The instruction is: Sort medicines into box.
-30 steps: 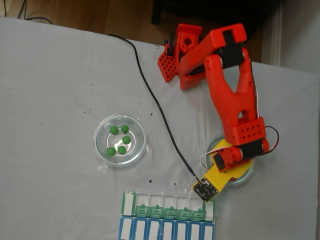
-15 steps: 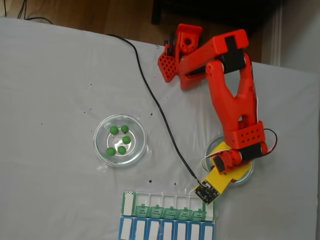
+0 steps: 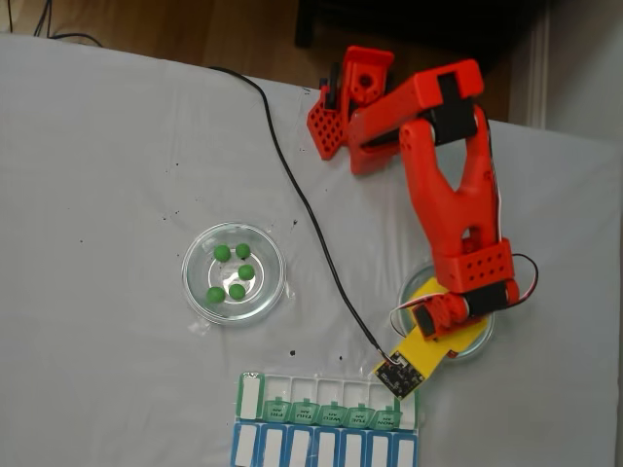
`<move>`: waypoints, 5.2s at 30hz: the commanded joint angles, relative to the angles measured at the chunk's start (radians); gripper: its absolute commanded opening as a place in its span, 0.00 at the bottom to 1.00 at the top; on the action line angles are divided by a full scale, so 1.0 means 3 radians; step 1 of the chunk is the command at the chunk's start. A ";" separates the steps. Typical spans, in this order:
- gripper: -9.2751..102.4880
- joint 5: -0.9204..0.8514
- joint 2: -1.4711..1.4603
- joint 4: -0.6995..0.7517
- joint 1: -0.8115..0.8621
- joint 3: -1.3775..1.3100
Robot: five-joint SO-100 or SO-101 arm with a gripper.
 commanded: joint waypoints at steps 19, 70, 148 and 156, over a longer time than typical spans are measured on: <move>0.29 0.0189 -0.0046 0.0353 -0.0128 -0.0322; 0.09 0.0225 -0.0056 0.0419 -0.0205 -0.0276; 0.10 0.1069 -0.1289 0.1309 0.0844 -0.3426; 0.25 0.1053 -0.1406 0.1457 0.0854 -0.3636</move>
